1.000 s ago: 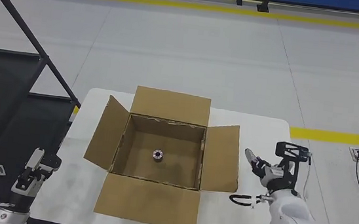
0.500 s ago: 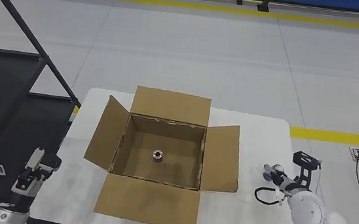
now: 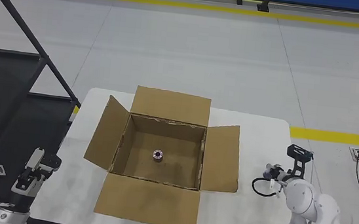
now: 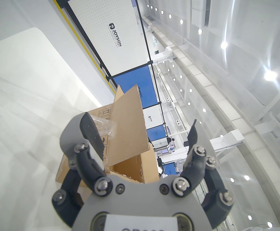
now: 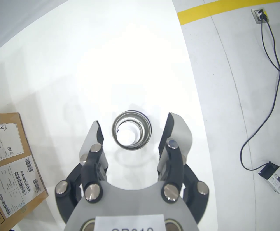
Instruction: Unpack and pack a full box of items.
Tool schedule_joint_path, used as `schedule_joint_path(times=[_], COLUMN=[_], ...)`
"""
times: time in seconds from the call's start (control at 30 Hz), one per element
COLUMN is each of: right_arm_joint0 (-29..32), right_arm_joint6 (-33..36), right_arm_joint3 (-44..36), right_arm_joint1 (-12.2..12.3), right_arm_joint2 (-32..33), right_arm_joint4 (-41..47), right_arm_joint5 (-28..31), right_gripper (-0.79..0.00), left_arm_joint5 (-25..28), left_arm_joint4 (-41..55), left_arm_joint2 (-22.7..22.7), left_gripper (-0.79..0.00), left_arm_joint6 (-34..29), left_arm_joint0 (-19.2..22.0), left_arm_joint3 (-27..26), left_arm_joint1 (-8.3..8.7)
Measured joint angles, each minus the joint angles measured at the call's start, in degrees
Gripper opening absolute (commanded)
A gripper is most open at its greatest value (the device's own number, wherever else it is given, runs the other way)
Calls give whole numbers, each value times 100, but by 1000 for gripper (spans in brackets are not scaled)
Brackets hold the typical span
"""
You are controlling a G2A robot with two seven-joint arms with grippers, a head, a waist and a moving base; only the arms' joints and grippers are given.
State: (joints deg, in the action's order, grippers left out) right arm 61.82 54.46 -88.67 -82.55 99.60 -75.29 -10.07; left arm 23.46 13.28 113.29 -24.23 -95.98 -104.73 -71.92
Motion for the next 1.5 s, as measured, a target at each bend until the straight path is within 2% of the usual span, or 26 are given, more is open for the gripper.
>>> schedule_joint_path(times=[0.07,0.27,0.37,0.5,0.67,0.73,0.87,0.93,1.0,1.13,1.23,1.33,1.5], right_arm_joint0=[-36,-32,120,491,927,1031,993,763,385,-634,-1471,-2175,-2914], right_arm_joint6=[4,-87,-255,-474,-843,-1283,-1991,-2018,-1750,-701,174,777,1012], right_arm_joint3=[54,-20,-387,-1277,-2746,-3231,-3548,-3380,-3043,-2040,-1097,-169,1135], right_arm_joint1=[11,41,43,21,-24,-60,-129,-162,-193,-279,-389,-559,-814], right_arm_joint2=[-8,18,31,-173,-932,-1363,-2309,-2800,-3200,-3774,-4278,-4804,-5265], right_arm_joint4=[11,113,312,547,179,-156,-731,-869,-896,-752,-979,-995,-545], right_arm_joint5=[5,-97,-96,-38,-186,-483,-824,-674,-326,428,892,642,592], right_gripper=[-785,-785,-785,-785,-785,-785,-785,-785,-785,-785,-785,-785,-785], left_arm_joint5=[0,0,0,0,0,0,0,0,0,0,0,0,0], left_arm_joint4=[0,0,0,0,0,0,0,0,0,0,0,0,0], left_arm_joint2=[0,0,0,0,0,0,0,0,0,0,0,0,0], left_gripper=[0,0,0,0,0,0,0,0,0,0,0,0,0], left_arm_joint6=[0,0,0,0,0,0,0,0,0,0,0,0,0], left_arm_joint0=[0,0,0,0,0,0,0,0,0,0,0,0,0], left_arm_joint3=[0,0,0,0,0,0,0,0,0,0,0,0,0], left_arm_joint1=[0,0,0,0,0,0,0,0,0,0,0,0,0])
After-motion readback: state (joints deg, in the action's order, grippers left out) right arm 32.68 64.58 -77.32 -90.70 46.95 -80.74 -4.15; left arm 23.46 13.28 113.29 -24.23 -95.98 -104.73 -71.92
